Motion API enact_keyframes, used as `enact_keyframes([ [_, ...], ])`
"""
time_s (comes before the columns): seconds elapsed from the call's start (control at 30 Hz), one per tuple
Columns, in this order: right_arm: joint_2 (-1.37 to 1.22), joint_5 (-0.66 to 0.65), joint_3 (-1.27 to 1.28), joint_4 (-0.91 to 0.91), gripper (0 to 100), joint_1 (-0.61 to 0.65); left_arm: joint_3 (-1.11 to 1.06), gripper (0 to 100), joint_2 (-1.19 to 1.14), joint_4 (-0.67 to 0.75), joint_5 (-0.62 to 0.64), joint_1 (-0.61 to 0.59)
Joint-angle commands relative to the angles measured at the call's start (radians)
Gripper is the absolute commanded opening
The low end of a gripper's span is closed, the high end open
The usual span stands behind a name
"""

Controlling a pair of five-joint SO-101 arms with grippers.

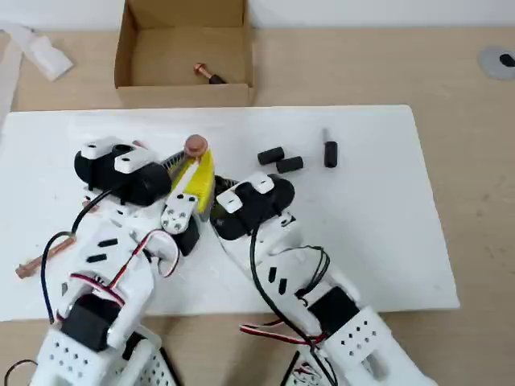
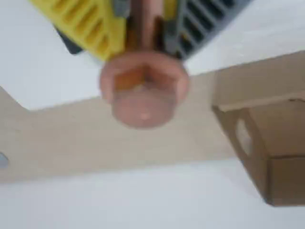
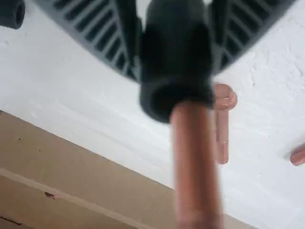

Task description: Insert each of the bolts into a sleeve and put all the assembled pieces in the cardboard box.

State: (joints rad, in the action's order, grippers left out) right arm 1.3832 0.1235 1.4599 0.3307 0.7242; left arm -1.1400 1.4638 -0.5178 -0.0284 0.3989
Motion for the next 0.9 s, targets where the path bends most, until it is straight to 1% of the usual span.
enact_keyframes([
  [0.0,0.007,0.009,-0.021,-0.025,0.9,-0.008,0.003,0,0.01,0.057,-0.011,-0.031],
  [0.27,0.007,0.009,-0.021,-0.023,0.9,-0.01,0.002,0,0.01,0.058,-0.003,-0.025],
  [0.37,0.007,0.009,-0.021,-0.023,0.9,-0.012,0.008,0,0.01,0.055,0.031,-0.025],
  [0.53,0.007,0.009,-0.019,-0.023,0.9,-0.01,0.005,0,0.01,0.052,0.051,-0.012],
  [0.63,0.007,0.009,-0.018,-0.023,0.9,-0.012,0.009,0,0.01,0.015,0.075,-0.008],
  [0.87,0.005,0.009,-0.013,-0.023,0.9,-0.012,0.029,0,0.01,0.008,0.074,-0.008],
])
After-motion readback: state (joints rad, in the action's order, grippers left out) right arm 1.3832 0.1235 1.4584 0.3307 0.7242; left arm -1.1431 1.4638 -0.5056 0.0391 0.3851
